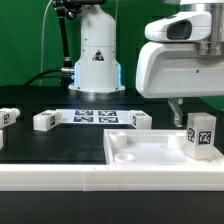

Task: Assemble one leg

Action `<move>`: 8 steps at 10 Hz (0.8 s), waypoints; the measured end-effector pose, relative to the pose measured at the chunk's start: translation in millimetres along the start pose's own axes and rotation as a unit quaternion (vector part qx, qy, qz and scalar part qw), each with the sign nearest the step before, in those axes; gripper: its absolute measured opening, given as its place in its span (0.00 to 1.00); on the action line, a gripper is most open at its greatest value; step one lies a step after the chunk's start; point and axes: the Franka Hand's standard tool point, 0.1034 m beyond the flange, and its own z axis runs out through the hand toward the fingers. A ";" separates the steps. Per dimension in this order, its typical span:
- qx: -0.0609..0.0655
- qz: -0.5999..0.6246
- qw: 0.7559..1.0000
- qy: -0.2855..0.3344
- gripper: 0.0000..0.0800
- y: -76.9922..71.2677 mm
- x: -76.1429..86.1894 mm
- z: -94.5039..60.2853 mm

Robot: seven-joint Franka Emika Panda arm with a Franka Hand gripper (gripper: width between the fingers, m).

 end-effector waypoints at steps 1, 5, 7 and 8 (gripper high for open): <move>0.000 0.000 1.000 0.000 0.50 0.1 0.0 0.0; 0.000 0.008 1.000 0.000 0.36 0.7 0.1 0.0; 0.008 0.093 0.996 -0.001 0.36 1.1 -0.5 0.5; 0.011 0.156 0.988 0.001 0.36 1.3 -0.5 0.8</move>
Offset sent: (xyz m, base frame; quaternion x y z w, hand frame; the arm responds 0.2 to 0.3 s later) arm 0.0000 0.0000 0.0000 0.0000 0.0000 0.0000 1.0000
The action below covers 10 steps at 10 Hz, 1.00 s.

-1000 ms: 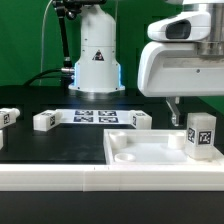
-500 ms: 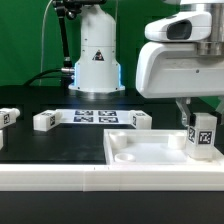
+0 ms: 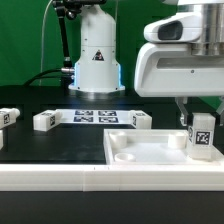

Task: Assemble one leg

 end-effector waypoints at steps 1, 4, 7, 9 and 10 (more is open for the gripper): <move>0.001 0.065 0.998 0.002 0.36 -0.2 0.0 0.4; 0.002 0.270 0.963 0.021 0.37 -1.4 -0.7 0.8; 0.007 0.440 0.898 0.018 0.37 -2.9 -1.2 0.8; 0.014 0.507 0.862 0.010 0.37 -2.6 -1.2 1.2; 0.014 0.519 0.855 0.009 0.37 -2.7 -1.1 1.2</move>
Offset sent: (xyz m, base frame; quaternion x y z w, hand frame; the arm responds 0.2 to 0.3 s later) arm -0.0028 0.0033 -0.0105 -0.0241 0.0231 0.2773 0.9602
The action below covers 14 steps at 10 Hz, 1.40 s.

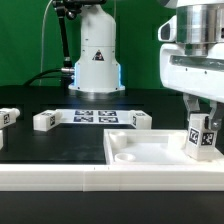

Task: Assemble one leg

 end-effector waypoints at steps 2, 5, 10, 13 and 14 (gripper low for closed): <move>0.001 0.019 1.000 -0.003 0.49 -0.1 -1.4 0.2; 0.000 -0.065 0.998 -0.003 0.80 0.5 3.6 0.7; 0.001 -0.346 0.938 -0.001 0.81 -3.8 2.9 0.1; -0.003 -0.473 0.881 0.004 0.81 -4.6 1.1 1.0; -0.007 -0.512 0.859 0.009 0.81 -4.7 0.1 1.0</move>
Offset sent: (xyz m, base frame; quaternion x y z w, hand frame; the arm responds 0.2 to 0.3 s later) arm 0.0049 -0.0078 -0.0004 0.0036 -0.0141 -0.0906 0.9958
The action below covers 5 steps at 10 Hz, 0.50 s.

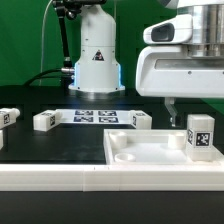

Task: Assemble one leg

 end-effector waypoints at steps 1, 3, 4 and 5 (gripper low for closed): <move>-0.001 -0.035 0.999 0.007 0.81 -0.3 0.6 0.8; -0.005 -0.104 0.994 0.013 0.81 4.0 1.4 2.6; -0.006 -0.133 0.991 0.012 0.81 7.3 2.7 2.8; -0.005 -0.133 0.991 0.012 0.81 6.8 2.6 2.8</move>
Offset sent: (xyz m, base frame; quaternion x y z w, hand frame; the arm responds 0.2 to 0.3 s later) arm 0.0006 -0.0102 -0.0060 0.0162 -0.0069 -0.1978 0.9801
